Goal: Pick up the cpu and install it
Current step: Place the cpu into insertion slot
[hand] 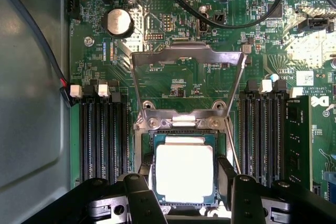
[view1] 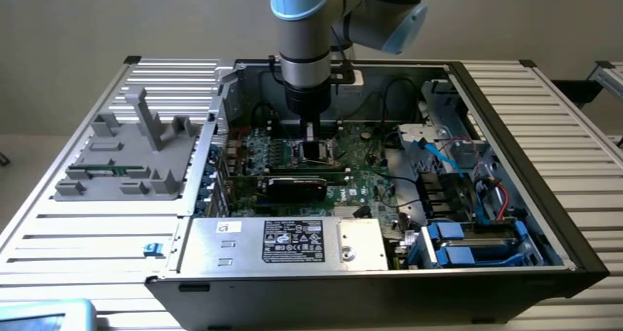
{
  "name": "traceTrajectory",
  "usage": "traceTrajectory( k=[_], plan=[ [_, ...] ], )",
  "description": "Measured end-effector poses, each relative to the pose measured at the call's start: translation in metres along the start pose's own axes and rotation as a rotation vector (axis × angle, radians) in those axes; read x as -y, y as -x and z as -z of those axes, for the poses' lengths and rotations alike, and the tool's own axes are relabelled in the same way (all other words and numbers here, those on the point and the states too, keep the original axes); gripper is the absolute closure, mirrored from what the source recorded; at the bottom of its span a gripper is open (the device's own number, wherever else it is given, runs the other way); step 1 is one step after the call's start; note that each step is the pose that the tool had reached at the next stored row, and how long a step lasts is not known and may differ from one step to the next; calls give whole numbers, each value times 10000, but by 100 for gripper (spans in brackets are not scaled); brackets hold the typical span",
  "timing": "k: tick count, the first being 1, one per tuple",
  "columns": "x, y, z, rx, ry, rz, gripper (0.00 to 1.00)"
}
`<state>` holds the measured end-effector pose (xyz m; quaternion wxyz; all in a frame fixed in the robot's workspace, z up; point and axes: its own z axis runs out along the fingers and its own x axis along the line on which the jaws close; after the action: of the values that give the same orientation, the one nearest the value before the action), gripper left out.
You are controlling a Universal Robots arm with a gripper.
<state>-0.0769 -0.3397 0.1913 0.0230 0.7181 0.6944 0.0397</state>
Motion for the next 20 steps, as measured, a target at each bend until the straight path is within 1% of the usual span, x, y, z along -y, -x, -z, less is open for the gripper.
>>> traceTrajectory(
  k=[20],
  plan=[
    [3, 0, 0, 1, -1, -1, 44]
  ],
)
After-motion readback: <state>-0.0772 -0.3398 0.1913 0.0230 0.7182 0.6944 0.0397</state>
